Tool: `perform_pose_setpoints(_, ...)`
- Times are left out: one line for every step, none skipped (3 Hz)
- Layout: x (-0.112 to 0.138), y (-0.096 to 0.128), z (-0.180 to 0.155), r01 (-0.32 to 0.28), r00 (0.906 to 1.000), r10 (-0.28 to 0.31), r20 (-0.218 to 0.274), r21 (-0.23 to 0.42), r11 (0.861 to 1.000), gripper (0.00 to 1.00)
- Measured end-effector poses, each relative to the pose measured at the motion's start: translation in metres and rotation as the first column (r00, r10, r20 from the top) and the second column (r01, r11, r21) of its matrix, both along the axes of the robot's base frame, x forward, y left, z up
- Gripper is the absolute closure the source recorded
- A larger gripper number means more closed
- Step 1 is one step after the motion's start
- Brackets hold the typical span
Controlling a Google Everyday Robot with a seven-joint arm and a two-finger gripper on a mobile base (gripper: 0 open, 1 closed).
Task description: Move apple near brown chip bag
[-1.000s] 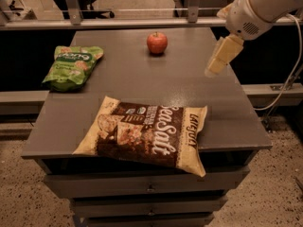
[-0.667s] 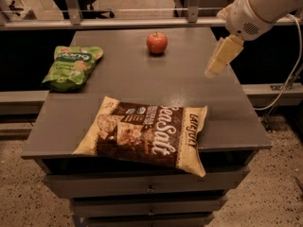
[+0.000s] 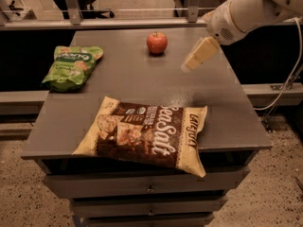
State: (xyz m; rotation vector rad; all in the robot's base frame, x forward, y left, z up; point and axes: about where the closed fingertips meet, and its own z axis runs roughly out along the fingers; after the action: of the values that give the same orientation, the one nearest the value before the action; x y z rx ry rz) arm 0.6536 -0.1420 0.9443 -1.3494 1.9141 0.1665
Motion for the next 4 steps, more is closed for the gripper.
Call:
perform_pose_setpoints(0.04, 0.038, -0.018, -0.002, 1.0, 0.002, -0.002, 0.165, 0.986, 0.0)
perform_pose_setpoints(0.071, 0.071, -0.037, 0.002, 1.0, -0.003, 0.003, 0.276, 0.961, 0.0)
perform_pose_setpoints(0.101, 0.092, -0.048, 0.021, 0.9981, -0.039, 0.047, 0.335, 0.942, 0.0)
perform_pose_setpoints(0.132, 0.095, -0.057, 0.062, 0.9899, -0.103, 0.098, 0.349, 0.935, 0.0)
